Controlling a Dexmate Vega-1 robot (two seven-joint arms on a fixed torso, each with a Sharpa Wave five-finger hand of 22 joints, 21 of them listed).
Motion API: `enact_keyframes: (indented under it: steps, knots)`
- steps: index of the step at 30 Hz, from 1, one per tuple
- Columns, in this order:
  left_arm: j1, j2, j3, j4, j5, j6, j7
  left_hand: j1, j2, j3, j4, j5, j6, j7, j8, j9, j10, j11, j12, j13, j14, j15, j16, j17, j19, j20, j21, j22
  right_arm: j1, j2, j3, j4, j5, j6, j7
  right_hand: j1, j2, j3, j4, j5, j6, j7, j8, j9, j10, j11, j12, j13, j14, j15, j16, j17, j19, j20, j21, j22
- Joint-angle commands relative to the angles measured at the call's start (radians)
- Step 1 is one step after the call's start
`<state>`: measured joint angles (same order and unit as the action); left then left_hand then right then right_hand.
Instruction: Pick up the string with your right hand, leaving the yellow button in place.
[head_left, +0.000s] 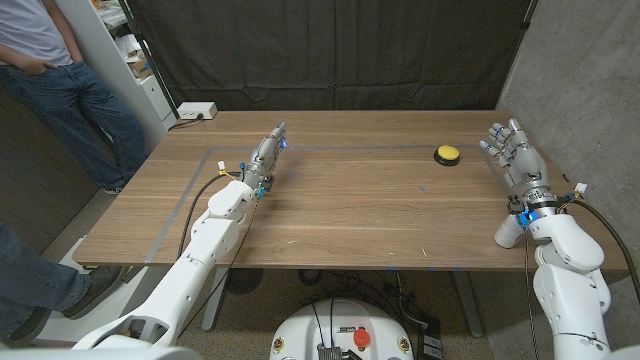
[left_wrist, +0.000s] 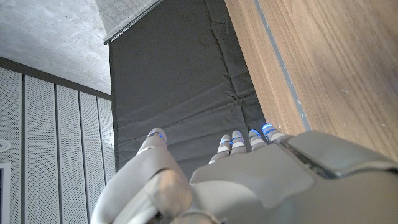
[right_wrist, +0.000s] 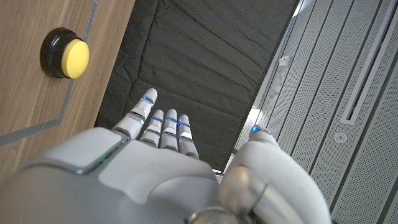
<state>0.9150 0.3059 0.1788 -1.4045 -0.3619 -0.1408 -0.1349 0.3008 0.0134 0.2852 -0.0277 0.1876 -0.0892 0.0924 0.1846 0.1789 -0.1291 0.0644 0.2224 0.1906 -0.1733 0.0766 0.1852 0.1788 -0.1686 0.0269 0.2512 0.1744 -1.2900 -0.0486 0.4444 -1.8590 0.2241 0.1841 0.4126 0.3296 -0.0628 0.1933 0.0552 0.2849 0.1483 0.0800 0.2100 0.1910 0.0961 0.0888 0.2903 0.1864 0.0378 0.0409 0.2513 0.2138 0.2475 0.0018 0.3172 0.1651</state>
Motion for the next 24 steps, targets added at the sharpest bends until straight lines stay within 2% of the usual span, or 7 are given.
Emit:
enact_keyframes:
  steps: [1,9,24]
  knots:
    - [0.015,0.008,0.006,-0.022,0.004,-0.016,-0.008,0.013,0.004,0.001,-0.01,-0.003,-0.004,-0.006,0.005,0.002,-0.002,-0.01,-0.003,0.003,-0.018,0.003,0.006,0.003,-0.065,0.005,-0.001,0.004,-0.02,0.004,0.019,-0.015,0.005,0.008,0.003,0.009,0.0,0.004,-0.007,0.004,-0.002,-0.002,-0.004,-0.001,-0.001,-0.001,-0.006,0.0,0.003,0.002,-0.004,-0.001,0.008,0.0,-0.003,0.004]
    - [0.027,0.017,0.007,-0.042,0.009,-0.009,0.003,0.013,0.004,0.001,-0.012,-0.003,-0.002,-0.004,0.006,0.002,-0.001,-0.007,-0.003,0.003,-0.018,0.002,0.006,0.003,-0.065,0.005,-0.003,0.004,-0.037,0.008,0.035,-0.019,0.001,0.028,0.003,0.015,-0.001,0.005,-0.012,0.005,-0.004,0.005,-0.005,-0.001,-0.002,0.002,-0.011,0.001,0.002,0.005,-0.006,-0.003,0.01,0.002,-0.007,0.004]
    - [0.035,0.018,0.015,-0.036,0.0,-0.022,-0.008,0.014,0.005,0.001,-0.015,-0.004,-0.001,-0.005,0.006,0.002,-0.001,-0.008,-0.005,0.003,-0.018,0.002,0.005,0.003,-0.064,0.005,-0.008,0.004,-0.068,0.012,0.065,-0.031,-0.004,0.035,-0.001,0.023,-0.007,0.003,-0.019,0.005,-0.006,0.006,-0.007,-0.001,-0.002,0.002,-0.017,0.001,0.002,0.007,-0.009,-0.005,0.01,0.005,-0.013,0.004]
